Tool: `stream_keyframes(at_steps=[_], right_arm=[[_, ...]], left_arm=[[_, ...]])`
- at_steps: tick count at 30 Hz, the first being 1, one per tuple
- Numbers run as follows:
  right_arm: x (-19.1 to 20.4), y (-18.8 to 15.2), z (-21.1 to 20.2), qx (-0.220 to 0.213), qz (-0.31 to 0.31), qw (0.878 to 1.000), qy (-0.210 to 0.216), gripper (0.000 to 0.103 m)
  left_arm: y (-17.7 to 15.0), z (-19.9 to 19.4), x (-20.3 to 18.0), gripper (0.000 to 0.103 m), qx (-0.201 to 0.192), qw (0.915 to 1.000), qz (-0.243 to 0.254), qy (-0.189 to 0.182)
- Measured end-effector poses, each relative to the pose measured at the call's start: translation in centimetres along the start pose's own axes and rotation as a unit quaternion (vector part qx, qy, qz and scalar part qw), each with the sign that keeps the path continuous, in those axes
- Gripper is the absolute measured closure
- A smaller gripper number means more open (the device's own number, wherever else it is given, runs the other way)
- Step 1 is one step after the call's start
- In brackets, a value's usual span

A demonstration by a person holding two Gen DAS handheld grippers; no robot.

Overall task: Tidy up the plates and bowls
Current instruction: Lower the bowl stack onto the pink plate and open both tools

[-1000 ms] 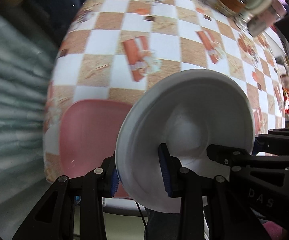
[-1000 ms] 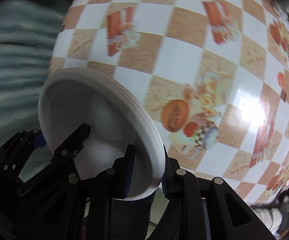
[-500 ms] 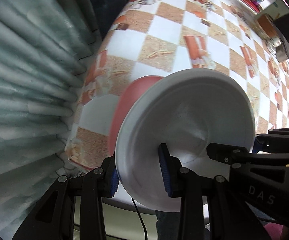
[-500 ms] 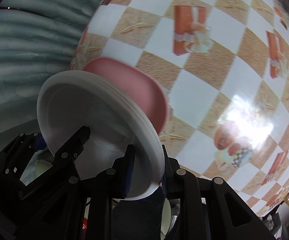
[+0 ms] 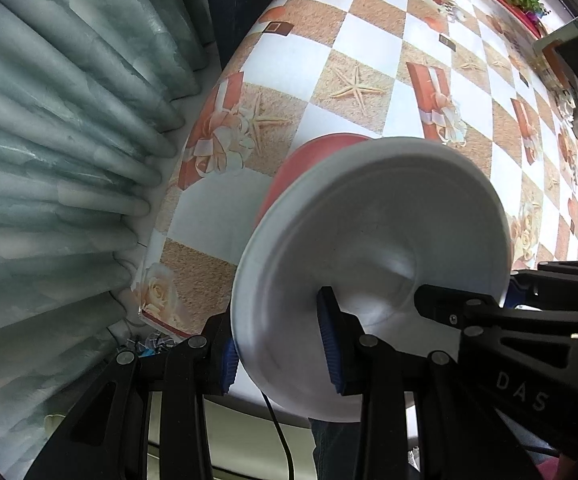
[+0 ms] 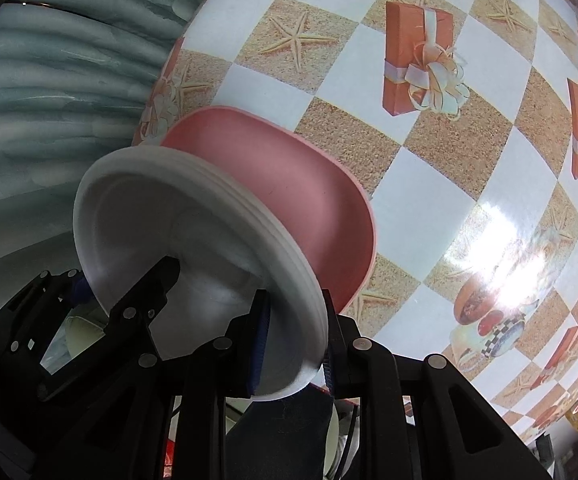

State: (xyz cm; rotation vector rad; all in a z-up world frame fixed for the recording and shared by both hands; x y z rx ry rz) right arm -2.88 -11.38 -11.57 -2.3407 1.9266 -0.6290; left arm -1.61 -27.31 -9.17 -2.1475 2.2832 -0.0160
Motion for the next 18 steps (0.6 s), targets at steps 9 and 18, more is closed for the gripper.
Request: stream_keyframes(at_steps=[9, 18], right_arm=[[1.0, -0.6, -0.4, -0.017, -0.016, 1.000, -0.017, 0.077], [0.1, -1.2, -4.2, -0.054, -0.024, 0.997, -0.055, 0.000]], left_arm=[[0.1, 0.6, 0.0, 0.057, -0.013, 0.9998, -0.006, 0.017], [-0.5, -0.3, 1.8, 0.017, -0.009, 0.9992, -0.026, 0.029]])
Point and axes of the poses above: each gripper's, at about its wrist camera, not at the fingertips, and z roughly the way its jaws point, x to its left, y to its top, the point moved 2 cm from there along z, roughly the way its jaws point, and after that the axes turned 7 degrees about z, right-handed, at the moved point
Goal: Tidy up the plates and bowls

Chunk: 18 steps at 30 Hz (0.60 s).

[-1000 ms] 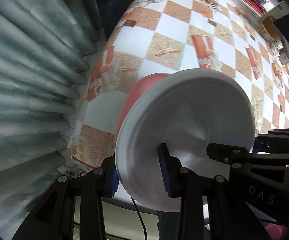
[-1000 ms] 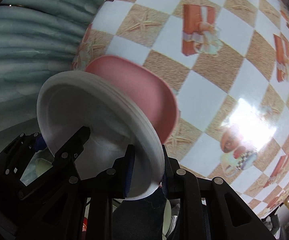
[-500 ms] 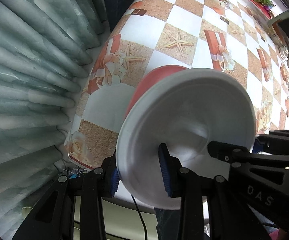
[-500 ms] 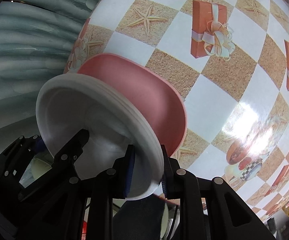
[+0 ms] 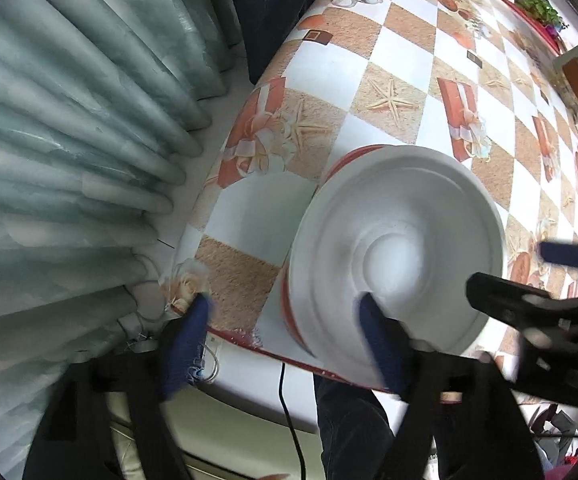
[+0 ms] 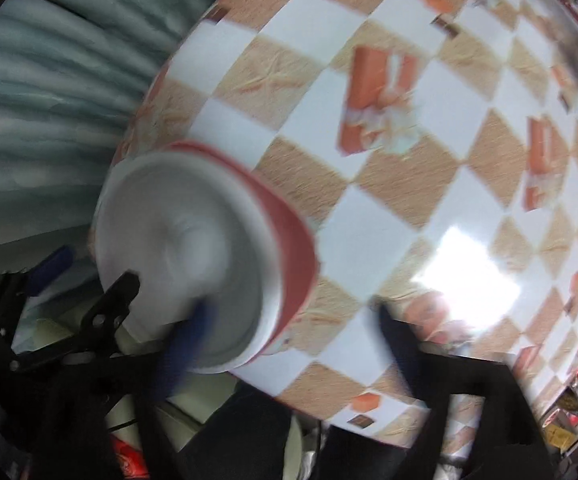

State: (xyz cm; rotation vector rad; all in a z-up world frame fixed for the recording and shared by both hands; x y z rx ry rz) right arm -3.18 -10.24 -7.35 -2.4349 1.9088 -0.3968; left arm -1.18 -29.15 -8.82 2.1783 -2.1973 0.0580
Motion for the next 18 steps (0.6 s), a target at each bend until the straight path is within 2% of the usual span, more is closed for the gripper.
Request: stream_keyframes(at_steps=[3, 9, 14, 18], right_arm=[[-0.5, -0.5, -1.1, -0.005, 0.005, 1.000, 0.019, 0.000], [-1.0, -2.2, -2.1, -0.026, -0.004, 0.999, -0.030, 0.000], [-0.8, -3.5, -2.8, -0.029, 0.009, 0.999, -0.026, 0.000], [-0.6, -3.0, -3.0, -0.034, 0.006, 0.999, -0.030, 0.000]], left_arm=[[-0.5, -0.4, -0.3, 0.015, 0.003, 0.9999, 0.011, 0.000], [-1.1, -1.1, -1.7, 0.013, 0.012, 0.9993, 0.034, 0.001], [-1.5, -2.3, -3.3, 0.013, 0.016, 0.9989, 0.043, -0.008], [-2.1, -2.5, -4.1, 0.013, 0.019, 0.9986, 0.049, -0.006]])
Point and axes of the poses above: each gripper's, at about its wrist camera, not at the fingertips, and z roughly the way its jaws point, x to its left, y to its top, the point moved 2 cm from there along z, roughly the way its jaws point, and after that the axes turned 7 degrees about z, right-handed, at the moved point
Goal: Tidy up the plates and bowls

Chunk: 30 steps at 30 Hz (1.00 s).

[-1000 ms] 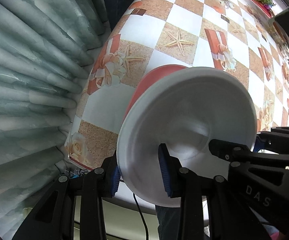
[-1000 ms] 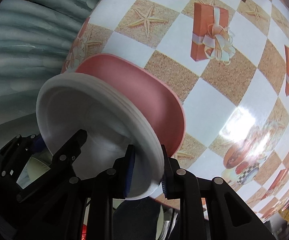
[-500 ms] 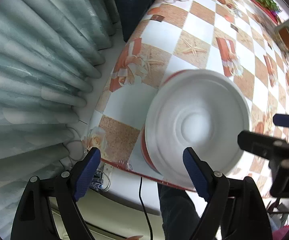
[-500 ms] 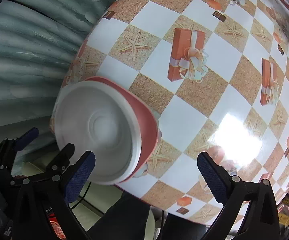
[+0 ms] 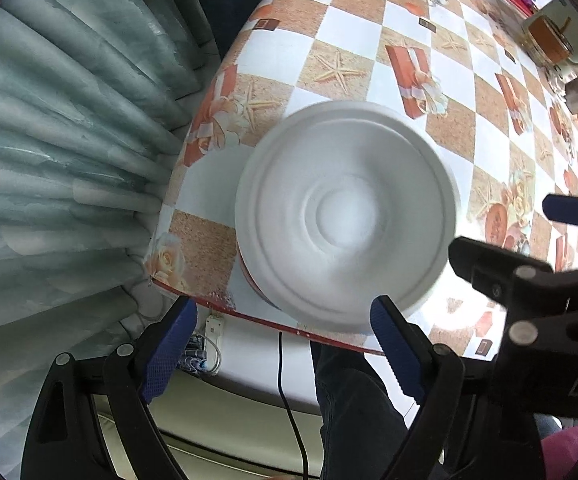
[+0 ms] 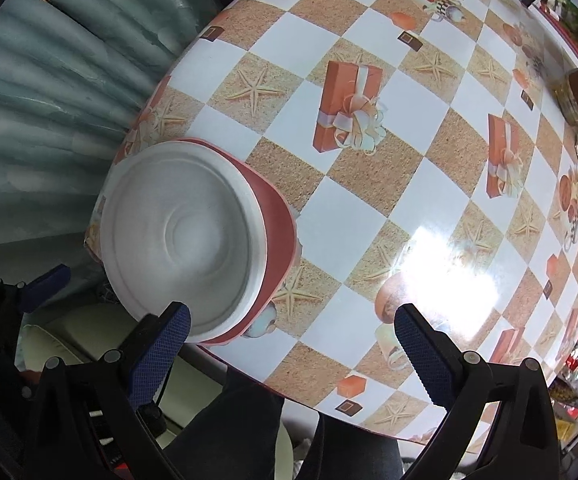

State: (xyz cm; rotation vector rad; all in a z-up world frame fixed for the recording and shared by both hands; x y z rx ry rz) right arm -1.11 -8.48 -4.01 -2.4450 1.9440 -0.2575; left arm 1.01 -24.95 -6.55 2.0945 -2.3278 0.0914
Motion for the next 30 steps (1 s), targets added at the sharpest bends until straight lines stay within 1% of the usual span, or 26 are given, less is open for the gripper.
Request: stream_keyframes(at_steps=[2, 6, 17, 30], right_arm=[[-0.1, -0.2, -0.2, 0.000, 0.003, 1.000, 0.003, 0.000], [0.2, 0.0, 0.7, 0.006, 0.004, 1.000, 0.000, 0.000], [0.4, 0.0, 0.9, 0.009, 0.003, 1.000, -0.005, 0.000], [0.2, -0.1, 1.0, 0.014, 0.010, 1.000, 0.001, 0.000]], left_arm=[[-0.3, 0.0, -0.1, 0.013, 0.002, 1.0000, 0.002, 0.001], [-0.5, 0.0, -0.1, 0.012, 0.003, 1.0000, 0.003, -0.001], [-0.4, -0.2, -0.2, 0.012, -0.002, 1.0000, 0.003, 0.004], [-0.3, -0.5, -0.3, 0.012, 0.000, 1.0000, 0.005, 0.006]])
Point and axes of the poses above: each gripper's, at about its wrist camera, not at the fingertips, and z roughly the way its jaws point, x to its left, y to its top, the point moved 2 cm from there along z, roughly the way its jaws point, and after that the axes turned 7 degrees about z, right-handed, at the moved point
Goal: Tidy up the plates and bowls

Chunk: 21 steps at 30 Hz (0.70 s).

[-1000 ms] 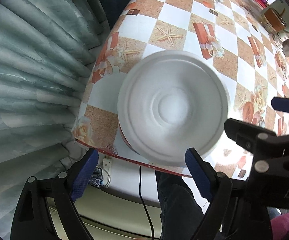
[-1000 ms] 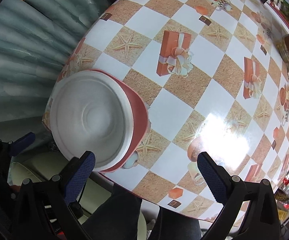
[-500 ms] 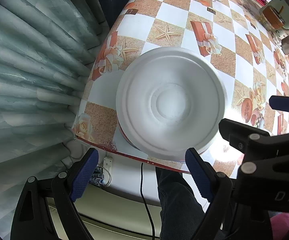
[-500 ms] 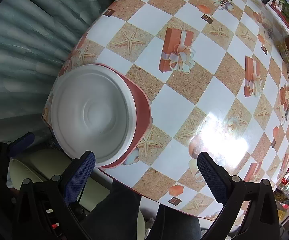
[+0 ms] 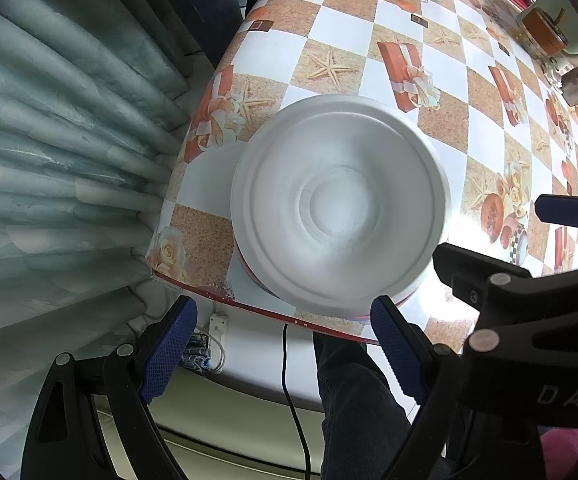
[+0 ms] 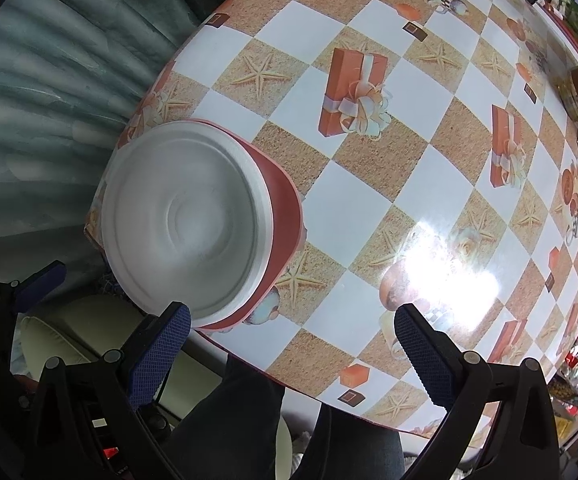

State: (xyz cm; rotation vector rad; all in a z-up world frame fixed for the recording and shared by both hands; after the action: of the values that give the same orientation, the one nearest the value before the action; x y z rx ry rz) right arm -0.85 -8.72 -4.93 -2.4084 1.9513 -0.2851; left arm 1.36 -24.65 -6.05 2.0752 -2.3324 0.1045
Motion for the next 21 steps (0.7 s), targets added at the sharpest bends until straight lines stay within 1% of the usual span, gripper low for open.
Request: stream_keyframes(at_steps=[21], right_arm=[[-0.36, 0.12, -0.03, 0.006, 0.013, 1.000, 0.013, 0.000]], left_arm=[[-0.03, -0.38, -0.61, 0.012, 0.004, 0.9999, 0.008, 0.010]])
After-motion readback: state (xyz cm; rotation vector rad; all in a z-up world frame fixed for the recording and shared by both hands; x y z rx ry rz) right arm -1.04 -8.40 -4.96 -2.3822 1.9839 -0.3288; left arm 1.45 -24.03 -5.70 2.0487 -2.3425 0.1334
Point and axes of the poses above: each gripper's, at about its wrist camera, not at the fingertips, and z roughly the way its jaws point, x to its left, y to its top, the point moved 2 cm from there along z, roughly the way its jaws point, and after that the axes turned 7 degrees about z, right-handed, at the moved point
